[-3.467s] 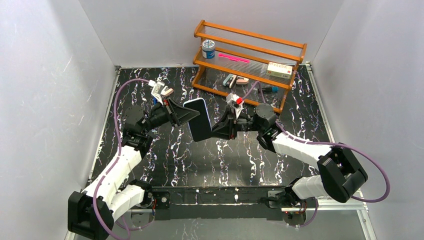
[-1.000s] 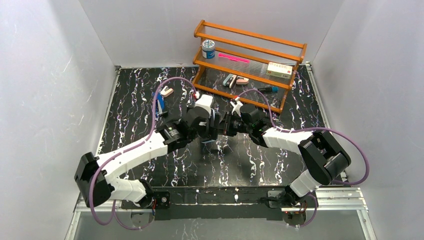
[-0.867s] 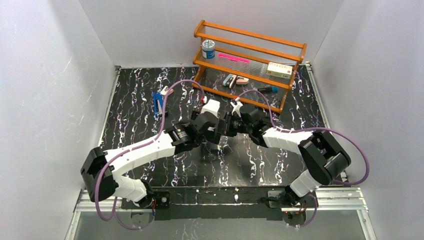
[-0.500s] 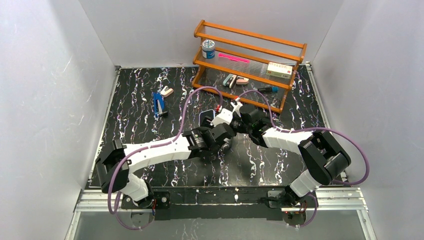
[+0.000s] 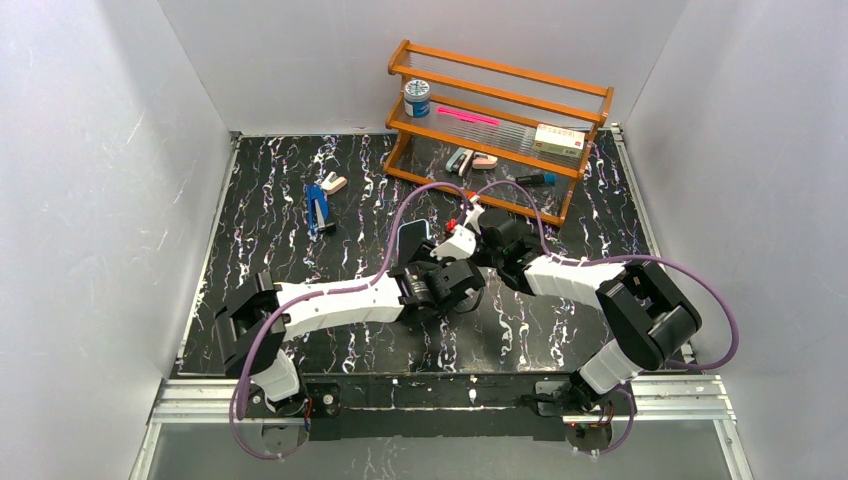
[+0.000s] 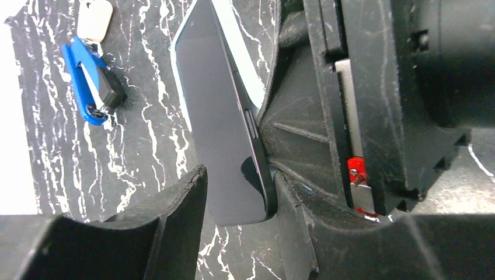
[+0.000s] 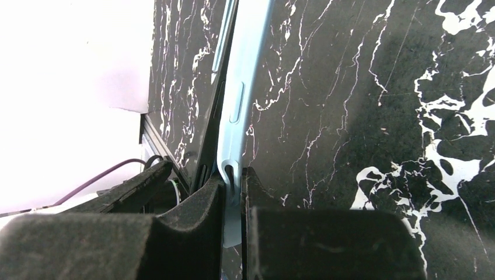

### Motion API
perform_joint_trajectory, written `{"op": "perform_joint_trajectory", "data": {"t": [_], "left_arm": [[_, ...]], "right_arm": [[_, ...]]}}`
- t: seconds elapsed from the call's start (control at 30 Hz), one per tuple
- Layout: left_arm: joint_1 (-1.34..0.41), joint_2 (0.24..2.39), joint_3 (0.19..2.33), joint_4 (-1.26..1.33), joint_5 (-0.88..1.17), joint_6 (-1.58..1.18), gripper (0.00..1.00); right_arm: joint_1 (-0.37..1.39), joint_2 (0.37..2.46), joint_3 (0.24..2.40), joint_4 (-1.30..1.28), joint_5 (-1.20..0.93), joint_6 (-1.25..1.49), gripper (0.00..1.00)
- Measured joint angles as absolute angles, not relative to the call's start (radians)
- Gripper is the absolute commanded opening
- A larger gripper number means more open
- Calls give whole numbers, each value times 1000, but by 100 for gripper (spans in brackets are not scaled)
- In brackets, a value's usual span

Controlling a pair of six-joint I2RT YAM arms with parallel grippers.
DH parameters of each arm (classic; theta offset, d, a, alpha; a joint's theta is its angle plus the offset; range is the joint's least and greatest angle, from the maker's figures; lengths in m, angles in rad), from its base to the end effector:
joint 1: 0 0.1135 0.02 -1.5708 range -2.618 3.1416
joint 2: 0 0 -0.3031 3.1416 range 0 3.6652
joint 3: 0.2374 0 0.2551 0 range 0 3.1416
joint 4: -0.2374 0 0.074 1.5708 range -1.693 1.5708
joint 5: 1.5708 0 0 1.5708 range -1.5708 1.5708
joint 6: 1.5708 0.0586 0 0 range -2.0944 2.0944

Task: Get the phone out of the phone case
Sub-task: Remove the phone case from the phone.

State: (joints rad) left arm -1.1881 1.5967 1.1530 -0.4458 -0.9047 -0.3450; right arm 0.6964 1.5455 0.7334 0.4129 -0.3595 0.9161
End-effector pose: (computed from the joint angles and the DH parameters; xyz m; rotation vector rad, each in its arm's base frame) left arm 0.1723 -0.3047 0.2786 0.5162 2.0133 0.2133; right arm 0.2516 0.2372 0.2278 -0.0225 2.2264 1.3365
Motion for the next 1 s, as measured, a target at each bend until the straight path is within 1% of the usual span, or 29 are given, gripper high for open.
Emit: {"op": "perform_joint_trajectory", "data": {"t": [0.13,0.23,0.33,0.47,0.83,1.0], "left_arm": [[-1192,1638,1157,-460,-949,-341,39],[-1198,1658,1161,-462,-981,-341,27],[-1205,1671,1161,-462,-995,-340,19],[-1210,1682,1167,-478,-1013,-337,0],[-1272,1706,1178,-565,-1083,-379,0],[-1345,1764,1228,-654,-1116,-430,0]], "right_arm": [[698,1546,733,411,-353,920,1],[698,1546,733,406,-342,926,1],[701,1546,733,414,-339,942,1],[702,1546,733,421,-339,966,1],[722,1557,733,405,-333,1040,1],[720,1578,733,369,-266,1052,1]]}}
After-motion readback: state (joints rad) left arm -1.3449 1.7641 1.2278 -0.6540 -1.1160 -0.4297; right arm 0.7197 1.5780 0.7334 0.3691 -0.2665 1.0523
